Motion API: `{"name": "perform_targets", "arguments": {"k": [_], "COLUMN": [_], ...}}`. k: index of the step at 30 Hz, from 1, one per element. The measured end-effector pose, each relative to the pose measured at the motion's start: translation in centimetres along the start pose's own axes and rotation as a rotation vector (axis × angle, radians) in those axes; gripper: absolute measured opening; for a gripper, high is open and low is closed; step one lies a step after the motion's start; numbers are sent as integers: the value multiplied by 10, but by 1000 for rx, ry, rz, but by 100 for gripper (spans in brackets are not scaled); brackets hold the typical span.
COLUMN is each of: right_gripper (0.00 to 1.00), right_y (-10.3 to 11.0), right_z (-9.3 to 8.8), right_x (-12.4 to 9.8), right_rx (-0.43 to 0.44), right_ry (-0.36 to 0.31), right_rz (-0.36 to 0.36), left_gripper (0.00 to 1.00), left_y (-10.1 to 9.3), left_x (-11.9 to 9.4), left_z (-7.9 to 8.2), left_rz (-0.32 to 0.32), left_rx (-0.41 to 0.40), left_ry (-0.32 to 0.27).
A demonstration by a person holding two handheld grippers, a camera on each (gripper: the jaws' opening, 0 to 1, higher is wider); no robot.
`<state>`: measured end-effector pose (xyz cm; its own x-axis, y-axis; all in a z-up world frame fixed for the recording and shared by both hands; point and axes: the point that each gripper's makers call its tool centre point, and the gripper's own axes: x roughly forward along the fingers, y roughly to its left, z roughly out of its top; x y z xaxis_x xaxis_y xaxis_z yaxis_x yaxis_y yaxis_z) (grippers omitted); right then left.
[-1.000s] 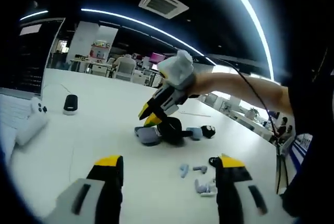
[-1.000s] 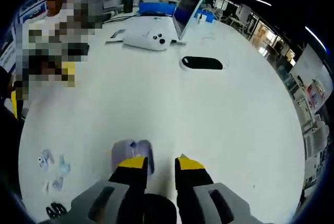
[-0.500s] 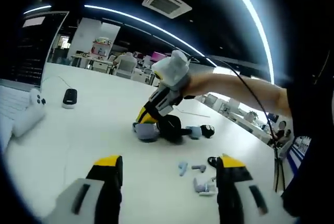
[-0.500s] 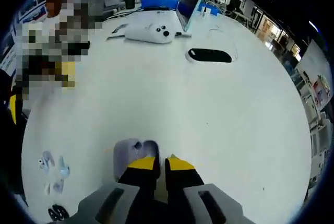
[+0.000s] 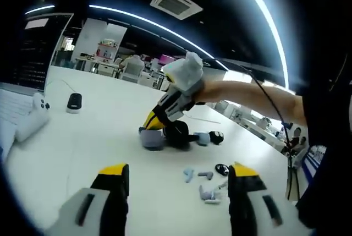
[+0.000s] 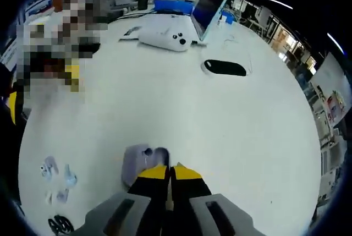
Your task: Pick up the earbuds from the table and place the earbuds into the earbud case
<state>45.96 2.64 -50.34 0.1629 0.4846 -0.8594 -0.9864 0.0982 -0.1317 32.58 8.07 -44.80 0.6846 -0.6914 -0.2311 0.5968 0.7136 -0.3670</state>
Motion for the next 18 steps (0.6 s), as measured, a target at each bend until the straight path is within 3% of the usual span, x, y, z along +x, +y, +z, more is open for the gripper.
{"name": "perform_targets", "arguments": {"k": [8, 17, 18], "right_gripper": [1, 1, 1], "right_y": [21, 69, 82], "right_z": [14, 19, 17], "right_x": [-28, -74, -83], "right_rx": [-113, -237, -250], "right_ry": [-35, -79, -92], "right_rz": [-75, -164, -177], "left_gripper": [74, 74, 74], "left_y": [-21, -50, -54], "left_x": [-3, -14, -16], "left_z": [-1, -15, -17], "left_rz": [-28, -56, -61], "left_rx": [28, 43, 43], "left_ry": [13, 21, 20]}}
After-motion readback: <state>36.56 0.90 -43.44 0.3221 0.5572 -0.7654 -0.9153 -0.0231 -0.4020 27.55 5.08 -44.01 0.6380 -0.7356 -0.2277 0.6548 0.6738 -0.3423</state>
